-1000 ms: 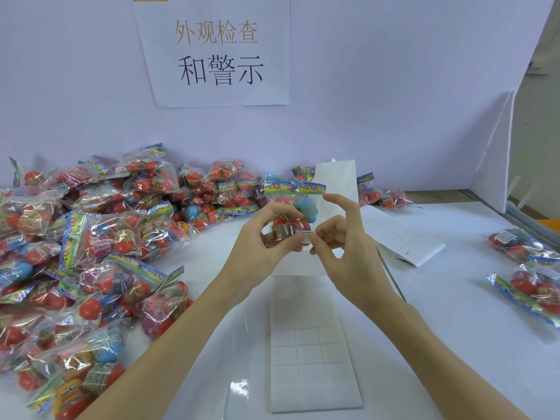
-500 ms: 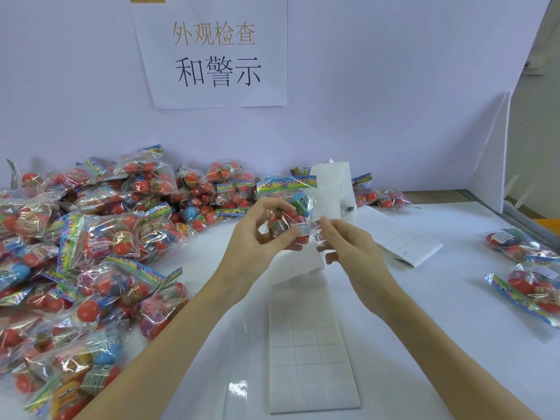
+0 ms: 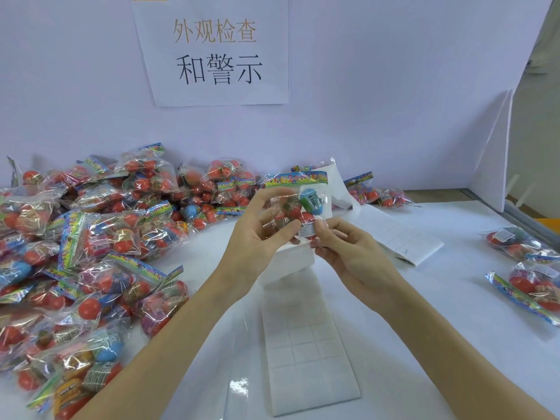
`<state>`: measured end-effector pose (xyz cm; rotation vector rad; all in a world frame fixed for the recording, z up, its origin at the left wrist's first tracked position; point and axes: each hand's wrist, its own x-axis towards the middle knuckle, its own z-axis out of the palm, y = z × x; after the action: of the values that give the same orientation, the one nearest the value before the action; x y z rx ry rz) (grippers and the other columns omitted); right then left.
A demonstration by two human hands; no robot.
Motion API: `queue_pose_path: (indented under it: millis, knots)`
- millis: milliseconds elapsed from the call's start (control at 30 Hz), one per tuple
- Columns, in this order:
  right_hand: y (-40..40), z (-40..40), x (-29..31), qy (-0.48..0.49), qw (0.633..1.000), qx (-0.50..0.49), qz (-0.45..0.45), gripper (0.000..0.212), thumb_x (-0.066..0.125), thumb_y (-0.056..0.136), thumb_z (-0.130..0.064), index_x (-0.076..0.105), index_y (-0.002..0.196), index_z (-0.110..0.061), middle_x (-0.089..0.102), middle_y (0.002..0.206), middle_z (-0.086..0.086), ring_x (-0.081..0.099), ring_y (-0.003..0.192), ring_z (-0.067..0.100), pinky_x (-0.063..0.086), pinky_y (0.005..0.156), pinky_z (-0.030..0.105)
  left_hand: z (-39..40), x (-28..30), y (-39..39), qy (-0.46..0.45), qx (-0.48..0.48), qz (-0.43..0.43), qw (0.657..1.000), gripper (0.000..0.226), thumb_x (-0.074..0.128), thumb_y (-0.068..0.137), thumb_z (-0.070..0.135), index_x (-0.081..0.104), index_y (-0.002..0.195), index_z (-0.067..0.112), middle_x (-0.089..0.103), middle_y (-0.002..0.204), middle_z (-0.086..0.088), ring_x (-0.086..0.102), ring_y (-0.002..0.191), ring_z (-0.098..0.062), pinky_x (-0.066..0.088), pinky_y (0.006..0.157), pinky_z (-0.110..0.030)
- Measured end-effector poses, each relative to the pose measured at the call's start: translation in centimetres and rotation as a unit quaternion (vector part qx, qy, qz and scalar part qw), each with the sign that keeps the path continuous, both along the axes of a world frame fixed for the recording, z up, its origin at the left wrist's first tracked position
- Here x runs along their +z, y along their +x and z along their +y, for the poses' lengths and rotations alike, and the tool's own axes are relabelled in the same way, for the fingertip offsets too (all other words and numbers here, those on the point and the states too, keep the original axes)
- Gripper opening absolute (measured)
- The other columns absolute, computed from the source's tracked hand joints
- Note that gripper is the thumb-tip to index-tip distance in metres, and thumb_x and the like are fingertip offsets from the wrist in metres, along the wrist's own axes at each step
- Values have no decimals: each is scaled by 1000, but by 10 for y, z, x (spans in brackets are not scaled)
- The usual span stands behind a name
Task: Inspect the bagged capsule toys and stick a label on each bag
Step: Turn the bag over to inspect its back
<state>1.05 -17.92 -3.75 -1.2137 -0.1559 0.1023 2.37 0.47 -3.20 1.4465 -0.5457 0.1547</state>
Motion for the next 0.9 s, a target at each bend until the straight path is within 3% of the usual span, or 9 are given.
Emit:
queue_pose_path:
  millis: [100,200,333,467,567,667,733,833,900]
  knots:
    - [1,-1,0,4,1000,5,3,21,71,91,-29,78,93,-9,72,94,11,68,81,14,56,79,19,-2,0,0,-12,8,10,1000,64,71,96,4,46,144,39,76,118,-7,72,96,-25,59,85,-32]
    - [1,2,-1,-42,999,-12,-10,38,74,87,-37,76,107,-4,73,92,8,68,82,16,57,80,24,-3,-2,-1,-12,22,21,999,79,74,95,6,34,151,46,77,117,-7,72,96,-26,60,86,-34]
    - [2,2,-4,-98,995,-19,-20,44,79,79,-40,75,108,-6,71,85,4,65,77,16,55,76,25,1,-4,3,-10,38,79,996,85,83,86,17,33,151,38,78,109,-10,74,89,-24,59,84,-30]
    - [5,-5,-4,-72,997,-9,14,34,72,93,-28,72,112,0,73,92,8,68,81,16,58,76,23,5,-3,7,-27,39,153,987,60,73,95,20,42,146,27,79,106,-10,77,89,-24,61,93,-41]
    - [7,-10,-6,-76,995,-39,53,30,69,98,-26,75,111,1,78,94,8,72,80,15,58,74,20,12,1,11,-24,106,169,980,34,60,105,14,51,138,19,79,102,-6,76,83,-21,64,76,-35]
    - [11,-16,-3,-9,993,-48,108,26,70,96,-27,76,102,-2,76,93,9,70,72,14,57,65,19,26,-2,22,111,251,82,958,22,62,102,12,58,124,15,71,103,-5,68,87,-21,59,76,-33]
    - [11,-24,5,165,974,-2,155,24,68,98,-27,72,108,-6,71,99,8,68,70,14,54,59,21,39,-8,28,277,322,0,905,26,65,99,13,60,125,13,63,117,-5,58,106,-23,48,94,-34]
    - [7,-43,11,493,854,132,100,30,56,107,-37,70,126,-17,67,122,3,67,89,15,48,73,24,55,-24,34,542,390,-36,744,49,65,99,31,52,141,10,42,151,-20,34,138,-40,28,115,-46]
    - [4,-49,13,534,825,174,70,36,44,112,-39,70,133,-26,68,119,-2,62,82,11,46,70,21,62,-35,36,646,416,2,639,65,59,101,46,40,153,14,19,166,-27,16,153,-47,16,120,-58]
